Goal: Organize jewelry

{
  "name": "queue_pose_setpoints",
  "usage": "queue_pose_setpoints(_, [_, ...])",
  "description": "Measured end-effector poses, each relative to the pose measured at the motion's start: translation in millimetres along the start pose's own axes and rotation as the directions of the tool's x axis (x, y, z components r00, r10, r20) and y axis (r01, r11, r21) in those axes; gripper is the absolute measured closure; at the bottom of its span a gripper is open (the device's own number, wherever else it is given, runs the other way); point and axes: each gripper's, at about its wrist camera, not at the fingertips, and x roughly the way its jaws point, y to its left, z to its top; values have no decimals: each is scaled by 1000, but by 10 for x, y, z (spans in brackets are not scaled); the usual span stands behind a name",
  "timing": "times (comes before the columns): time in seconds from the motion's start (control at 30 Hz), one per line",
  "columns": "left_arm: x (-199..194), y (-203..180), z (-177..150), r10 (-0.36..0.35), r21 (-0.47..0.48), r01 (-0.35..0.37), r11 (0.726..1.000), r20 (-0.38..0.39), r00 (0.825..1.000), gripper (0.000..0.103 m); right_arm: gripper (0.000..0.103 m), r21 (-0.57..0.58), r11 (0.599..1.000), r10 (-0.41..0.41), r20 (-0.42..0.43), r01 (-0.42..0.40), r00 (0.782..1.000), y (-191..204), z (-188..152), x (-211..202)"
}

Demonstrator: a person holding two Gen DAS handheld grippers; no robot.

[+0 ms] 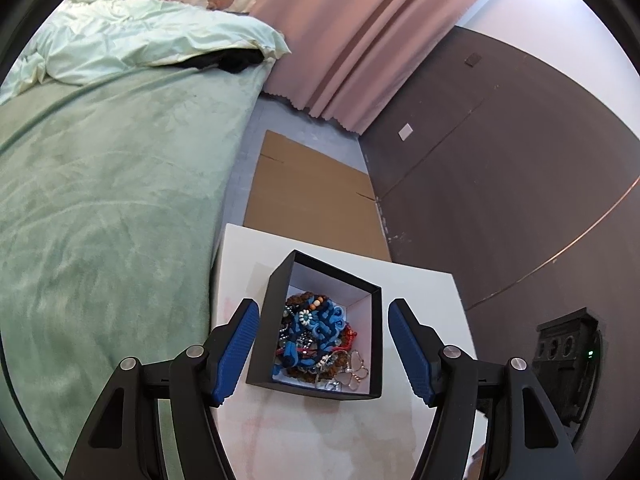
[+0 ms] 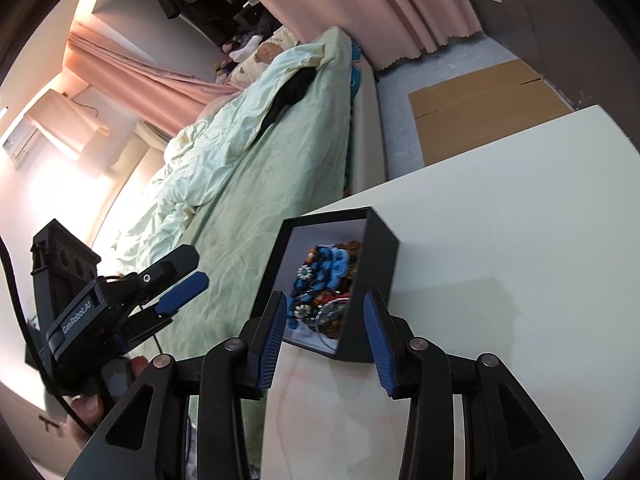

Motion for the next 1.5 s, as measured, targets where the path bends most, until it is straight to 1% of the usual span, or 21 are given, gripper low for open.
queue_pose_setpoints(0.03, [-12, -20, -21, 1, 4, -1, 1000, 3, 1000, 34, 62, 2, 1000, -11, 7, 11, 1000, -19, -5, -33])
queue_pose_setpoints(0.07, [-27, -32, -36, -2, 6, 2, 1000, 6, 1000, 30, 62, 6, 1000, -18, 12, 18, 1000, -36, -10, -63])
queue_pose_setpoints(0.1, [-42, -48, -58, -4, 7, 4, 1000, 10, 1000, 23, 62, 11, 1000, -27, 18, 27, 999, -52, -23, -99])
queue_pose_setpoints(0.2, [-100, -108, -128, 1, 24, -1, 1000, 30, 1000, 14, 62, 10, 999, -54, 42, 54, 998, -58, -45, -210])
queue_pose_setpoints(0.27, [-132, -158, -182, 6, 41, -8, 999, 43, 999, 13, 62, 2, 998, -69, 60, 69, 996, -46, -56, -285])
queue_pose_setpoints(0.4, [-241, -245, -297, 33, 71, -41, 997, 112, 993, 12, 61, -8, 994, -109, 96, 111, 989, -39, -92, -461])
queue_pose_setpoints(0.43, [-271, -267, -314, 35, 76, -45, 996, 127, 991, 9, 59, -10, 992, -127, 104, 128, 986, -42, -107, -511])
queue_pose_setpoints(0.5, [-326, -306, -348, 30, 88, -44, 995, 151, 988, 1, 39, -14, 987, -158, 125, 161, 980, -51, -137, -611])
queue_pose_setpoints(0.57, [-391, -361, -394, 35, 104, -54, 993, 184, 982, 1, 31, -20, 982, -182, 153, 188, 971, -58, -164, -724])
queue_pose_setpoints(0.67, [-460, -416, -435, 32, 128, -61, 990, 215, 976, 1, 26, -26, 977, -204, 174, 212, 963, -76, -203, -869])
queue_pose_setpoints(0.73, [-511, -475, -478, 39, 150, -78, 986, 243, 969, 1, 20, -30, 971, -226, 182, 235, 957, -79, -236, -941])
queue_pose_setpoints(0.77, [-526, -508, -501, 39, 162, -82, 983, 250, 968, 1, 12, -29, 967, -245, 185, 254, 952, -81, -250, -976])
queue_pose_setpoints(0.8, [-535, -520, -513, 38, 169, -83, 982, 251, 967, 1, 7, -23, 963, -260, 189, 269, 947, -86, -260, -1003])
queue_pose_setpoints(1.0, [-626, -684, -651, 48, 237, -117, 964, 279, 959, 0, 7, -14, 959, -272, 225, 282, 936, -104, -339, -1201])
queue_pose_setpoints(1.03, [-644, -734, -686, 61, 259, -139, 956, 285, 957, 0, 7, -17, 959, -273, 228, 284, 935, -100, -353, -1225])
queue_pose_setpoints(1.2, [-729, -853, -824, 92, 321, -199, 926, 320, 943, 0, 7, -43, 957, -270, 227, 287, 936, -43, -459, -1284])
queue_pose_setpoints(1.3, [-789, -899, -910, 118, 363, -245, 899, 338, 934, 0, 7, -58, 957, -265, 224, 284, 938, -7, -535, -1314])
queue_pose_setpoints(1.5, [-907, -895, -1032, 117, 394, -259, 882, 347, 930, 0, 7, -89, 952, -265, 239, 293, 934, 84, -633, -1376])
